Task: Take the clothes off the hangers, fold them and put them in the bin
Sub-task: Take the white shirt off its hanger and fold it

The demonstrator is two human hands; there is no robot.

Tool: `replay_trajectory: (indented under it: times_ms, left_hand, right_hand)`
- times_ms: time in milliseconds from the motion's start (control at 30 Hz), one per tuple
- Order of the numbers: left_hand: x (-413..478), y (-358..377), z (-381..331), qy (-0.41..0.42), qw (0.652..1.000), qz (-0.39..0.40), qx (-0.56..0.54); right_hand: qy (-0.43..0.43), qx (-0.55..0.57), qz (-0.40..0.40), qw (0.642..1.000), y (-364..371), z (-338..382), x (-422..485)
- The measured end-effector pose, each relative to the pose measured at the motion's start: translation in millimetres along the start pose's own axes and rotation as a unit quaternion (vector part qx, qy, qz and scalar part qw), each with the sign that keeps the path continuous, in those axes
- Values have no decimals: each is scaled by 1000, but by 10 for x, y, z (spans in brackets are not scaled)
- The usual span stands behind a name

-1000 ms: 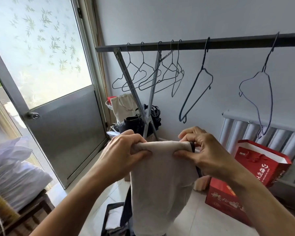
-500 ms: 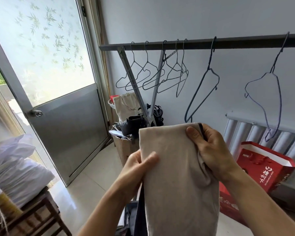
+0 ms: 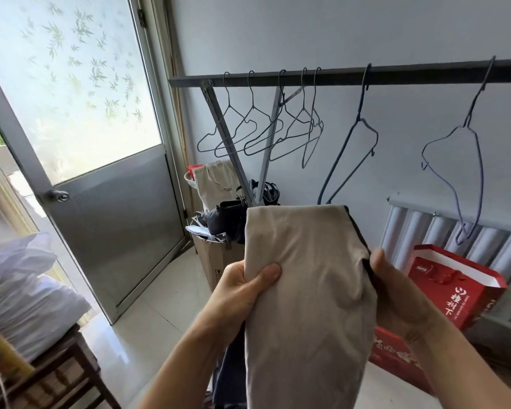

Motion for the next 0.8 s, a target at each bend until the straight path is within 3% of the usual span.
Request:
replay_trajectory:
  times_ms: [200, 400, 567, 600, 667, 733, 800]
  left_hand:
    - [122, 29, -48, -14, 1000, 1, -10]
    - [223, -44, -43, 6, 1000, -15, 23]
    - [175, -64, 176, 42, 961, -183, 203]
    - [131, -41, 206, 45, 962, -188, 195]
    - [34, 69, 280, 16, 984, -125, 127]
    - [-36, 210, 391, -63, 995, -64, 39]
    - [-42, 268, 518, -133, 989, -62, -31]
  right_hand:
    - [24, -131, -73, 988, 79, -103, 0]
    - [-6, -151, -163, 975, 140, -91, 93]
    - [-70, -218, -217, 949, 265, -107, 172]
    - [-82, -229, -230, 942, 275, -124, 198]
    - [-108, -233, -252, 933, 304, -159, 251]
    - [-127, -228, -253, 932, 355, -204, 299]
    - [-123, -197, -255, 939, 432, -279, 335]
Point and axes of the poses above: each hand's wrist, its own x-axis towards the middle knuckle, its own y-axis out of the palm, z = x × y, the point moved 1 cm from there along x, towards the middle knuckle, and after that the axes turned 12 degrees about z, right-handed, at the moved point
